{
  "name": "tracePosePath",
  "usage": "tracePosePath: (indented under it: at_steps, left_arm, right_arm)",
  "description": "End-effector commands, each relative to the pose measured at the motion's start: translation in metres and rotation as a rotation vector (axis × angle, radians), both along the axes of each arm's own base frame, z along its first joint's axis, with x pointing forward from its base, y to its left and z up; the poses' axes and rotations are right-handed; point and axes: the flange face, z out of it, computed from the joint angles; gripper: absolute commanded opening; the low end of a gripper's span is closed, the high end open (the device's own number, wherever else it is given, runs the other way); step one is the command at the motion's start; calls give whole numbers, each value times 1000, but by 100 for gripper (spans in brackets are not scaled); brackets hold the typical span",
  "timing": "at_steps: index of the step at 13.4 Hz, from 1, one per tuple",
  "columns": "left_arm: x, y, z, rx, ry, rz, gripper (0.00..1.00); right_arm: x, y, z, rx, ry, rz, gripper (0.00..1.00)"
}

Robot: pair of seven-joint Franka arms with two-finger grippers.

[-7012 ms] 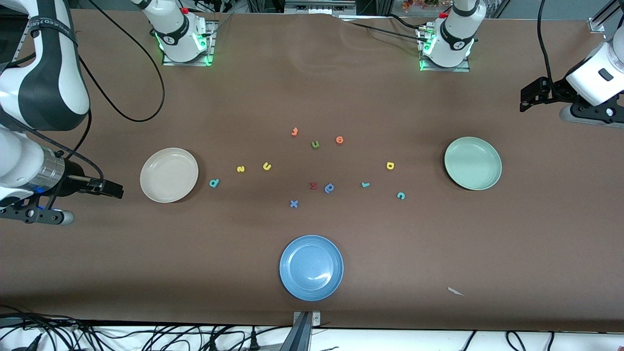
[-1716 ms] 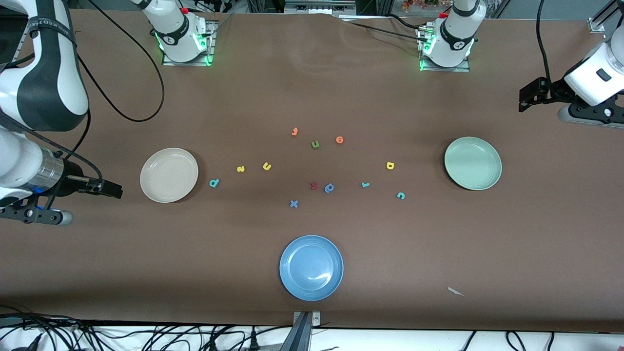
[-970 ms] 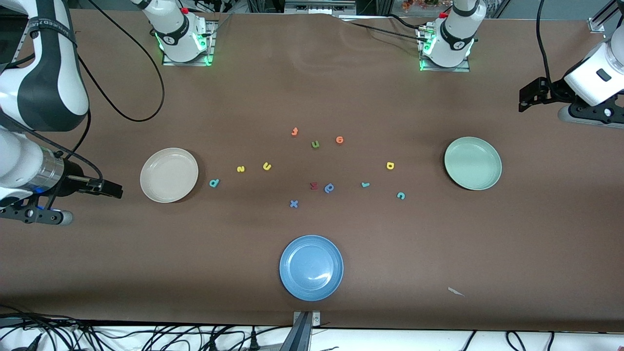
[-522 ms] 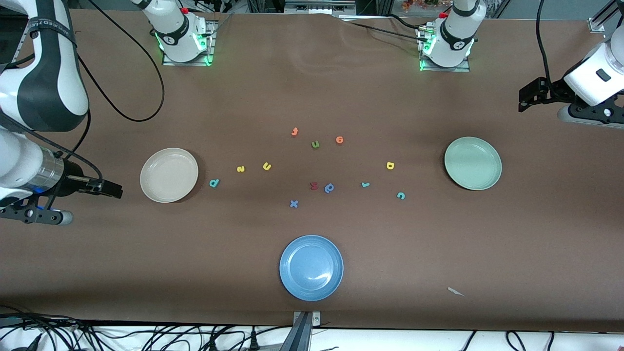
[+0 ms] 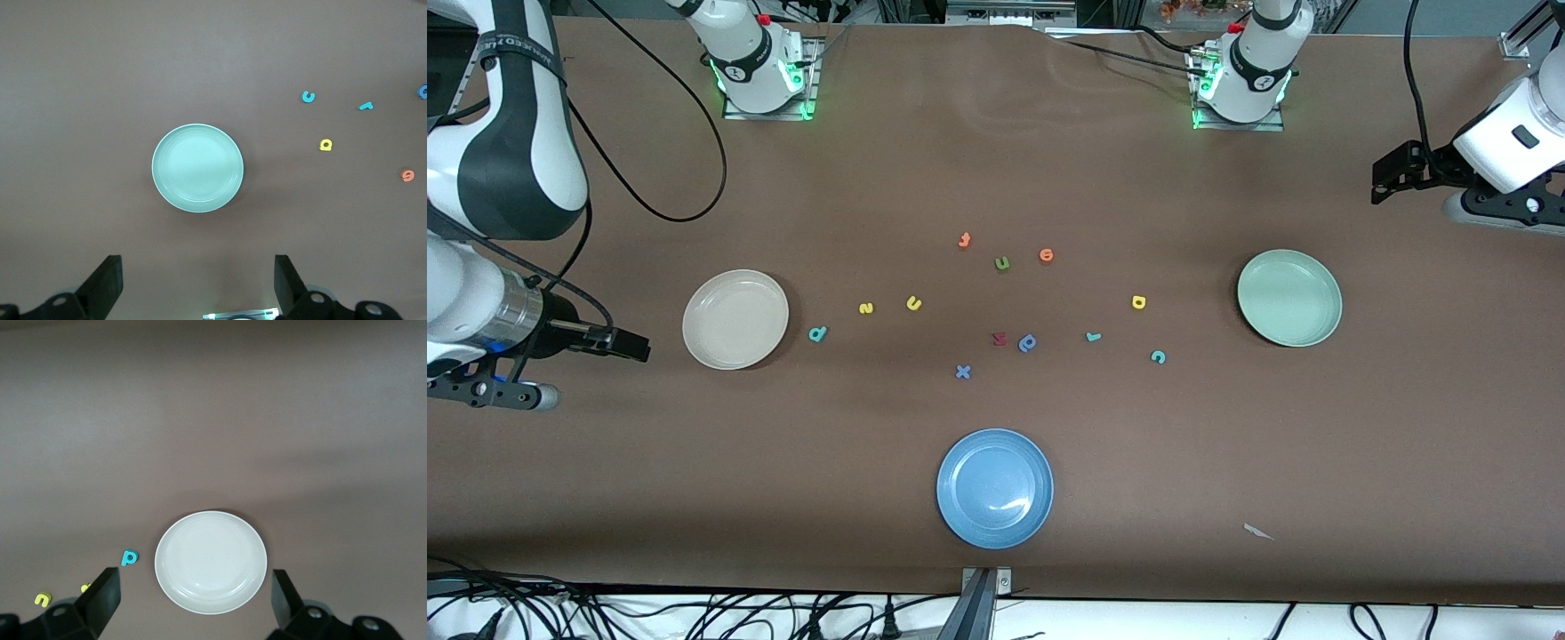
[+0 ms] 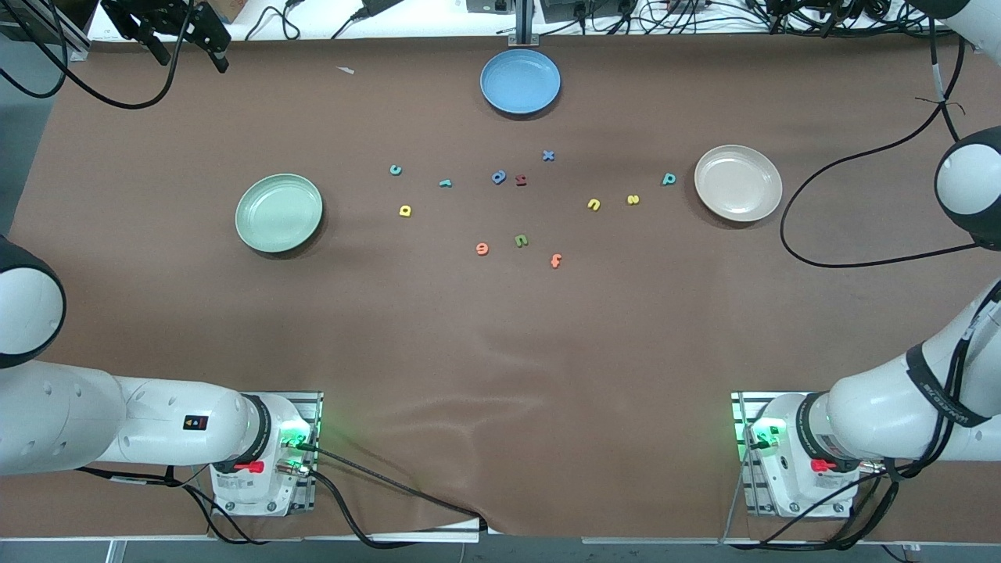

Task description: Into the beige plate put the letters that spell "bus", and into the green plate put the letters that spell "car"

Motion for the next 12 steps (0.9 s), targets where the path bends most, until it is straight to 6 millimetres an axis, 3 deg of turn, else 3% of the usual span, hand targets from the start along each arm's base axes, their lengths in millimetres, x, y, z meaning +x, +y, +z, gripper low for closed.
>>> tracePosePath:
  at_steps: [1, 5, 12]
  left_arm:
    - [3, -1, 5, -22, 3, 14, 100]
    - [2, -10, 6, -22, 2, -2, 100]
    - [2, -9, 7, -22, 0, 0, 100]
  right_arm:
    - [-5, -2, 3, 10, -6, -8, 100]
    - [-5, -2, 4, 10, -7, -8, 100]
    - [-5, -2, 3, 10, -6, -8, 100]
